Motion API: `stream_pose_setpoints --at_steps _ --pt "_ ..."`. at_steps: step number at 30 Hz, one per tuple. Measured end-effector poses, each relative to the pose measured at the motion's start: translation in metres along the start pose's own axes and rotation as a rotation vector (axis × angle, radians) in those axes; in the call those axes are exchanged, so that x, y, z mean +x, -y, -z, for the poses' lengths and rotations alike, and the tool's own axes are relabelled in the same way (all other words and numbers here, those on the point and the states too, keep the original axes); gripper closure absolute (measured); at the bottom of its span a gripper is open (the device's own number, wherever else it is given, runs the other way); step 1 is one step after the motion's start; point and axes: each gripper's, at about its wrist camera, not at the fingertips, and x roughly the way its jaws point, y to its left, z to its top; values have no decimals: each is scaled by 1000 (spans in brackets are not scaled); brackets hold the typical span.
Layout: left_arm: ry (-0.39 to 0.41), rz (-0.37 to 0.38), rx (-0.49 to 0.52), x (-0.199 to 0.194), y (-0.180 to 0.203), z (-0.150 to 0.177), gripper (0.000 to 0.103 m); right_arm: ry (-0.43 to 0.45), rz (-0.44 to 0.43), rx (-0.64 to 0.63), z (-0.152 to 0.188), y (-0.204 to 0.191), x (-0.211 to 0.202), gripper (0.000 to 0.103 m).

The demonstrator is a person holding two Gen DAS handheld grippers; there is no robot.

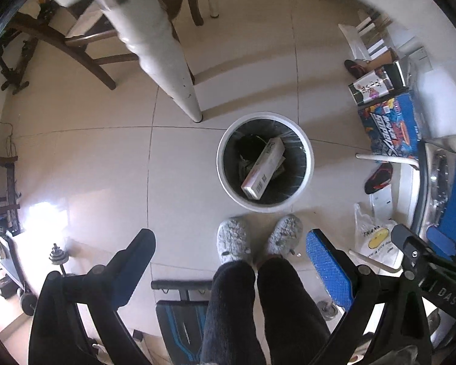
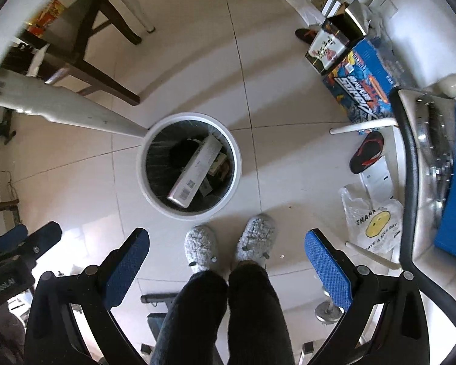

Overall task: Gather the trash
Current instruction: 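Move both tools back over the table toward the milk carton, then grasp the Pure Milk carton with the left gripper while the right grasps the printed card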

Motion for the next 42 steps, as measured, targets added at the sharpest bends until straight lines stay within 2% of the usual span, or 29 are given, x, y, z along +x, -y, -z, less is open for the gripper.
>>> stream_pose_setpoints --at_steps 10,13,18,23,27,32,34,38,42 --pt "56 40 43 -108 3 26 2 38 -24 3 28 -11 -122 0" --pt "98 15 70 -145 7 27 2 39 -48 13 36 -13 -158 0" --pt "222 12 103 -202 19 7 2 83 -115 49 35 -15 -222 0" --pt "339 -12 136 -248 40 -33 2 173 -153 106 5 -4 -280 0" --pt "399 -22 178 -270 67 -71 0 251 -163 156 -31 23 -319 0" --pt "426 -55 197 -277 118 -139 0 256 -161 191 -92 68 -333 0" --pt "437 -89 201 -277 139 -169 0 257 -141 188 -128 89 -332 0" --pt "443 -226 166 -265 180 -232 0 230 -93 111 -216 129 -317 0" --pt "389 -309 147 -230 217 -290 0 153 44 -95 -324 147 -287 0"
